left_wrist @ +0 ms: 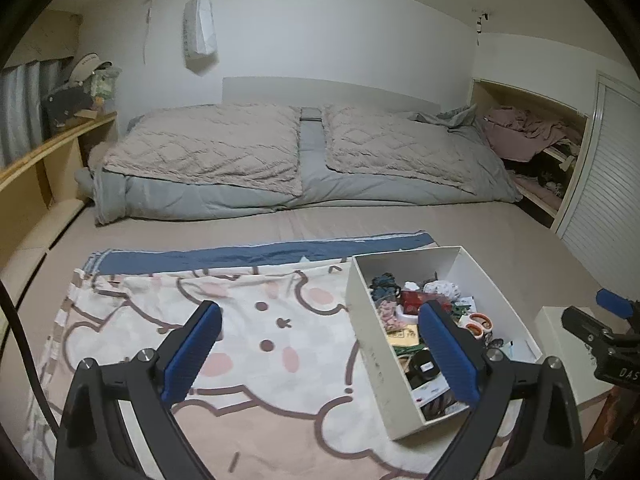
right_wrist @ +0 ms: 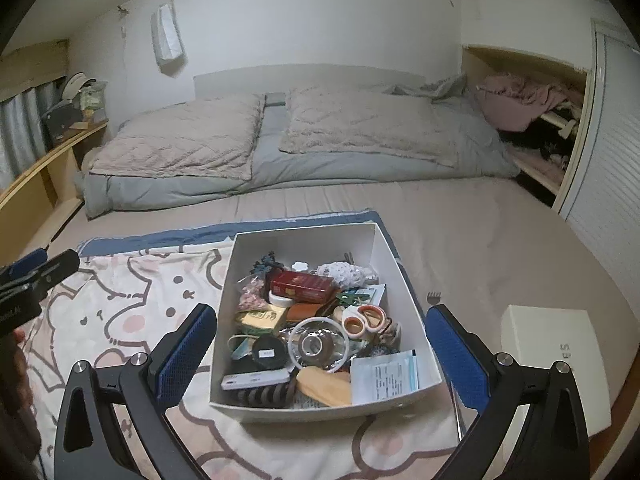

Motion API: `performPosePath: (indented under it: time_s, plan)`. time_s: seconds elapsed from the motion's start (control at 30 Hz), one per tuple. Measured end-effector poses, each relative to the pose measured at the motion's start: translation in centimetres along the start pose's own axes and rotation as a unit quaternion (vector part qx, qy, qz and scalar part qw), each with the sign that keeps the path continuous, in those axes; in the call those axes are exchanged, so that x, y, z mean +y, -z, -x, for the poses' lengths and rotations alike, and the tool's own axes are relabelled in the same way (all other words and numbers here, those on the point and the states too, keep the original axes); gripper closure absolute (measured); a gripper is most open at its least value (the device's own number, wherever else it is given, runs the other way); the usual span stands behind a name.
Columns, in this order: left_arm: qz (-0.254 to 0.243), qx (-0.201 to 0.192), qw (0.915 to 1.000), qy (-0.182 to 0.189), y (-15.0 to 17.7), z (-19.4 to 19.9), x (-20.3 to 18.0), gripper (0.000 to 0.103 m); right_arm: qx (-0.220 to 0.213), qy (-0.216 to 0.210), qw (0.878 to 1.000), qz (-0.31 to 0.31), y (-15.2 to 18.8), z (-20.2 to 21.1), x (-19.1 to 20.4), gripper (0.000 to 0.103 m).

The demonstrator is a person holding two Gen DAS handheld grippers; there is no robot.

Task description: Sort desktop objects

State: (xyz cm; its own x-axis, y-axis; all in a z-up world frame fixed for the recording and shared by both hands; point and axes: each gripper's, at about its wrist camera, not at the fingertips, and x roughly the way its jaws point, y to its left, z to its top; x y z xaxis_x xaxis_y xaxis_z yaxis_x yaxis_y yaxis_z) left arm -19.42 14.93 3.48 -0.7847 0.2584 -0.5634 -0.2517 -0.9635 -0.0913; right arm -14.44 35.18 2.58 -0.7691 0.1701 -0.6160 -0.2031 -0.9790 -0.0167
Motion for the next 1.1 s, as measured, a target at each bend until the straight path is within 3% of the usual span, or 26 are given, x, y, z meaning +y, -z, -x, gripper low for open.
performPosePath:
  time_s: [0.37,1.1]
  plan:
    - [-0.029,-0.022,0.9985,-0.042,1.9,4.6,2.0,0.003,-0.018,-0.006,1.000,0.024,2.1,3.9,2.7,0.000]
    - [-0.049,-0.014,0.9985,-0.020,5.8,9.1,1.4,0.003,-0.050,0.011,0.998,0.022,6.1,8.6,3.9,0.000]
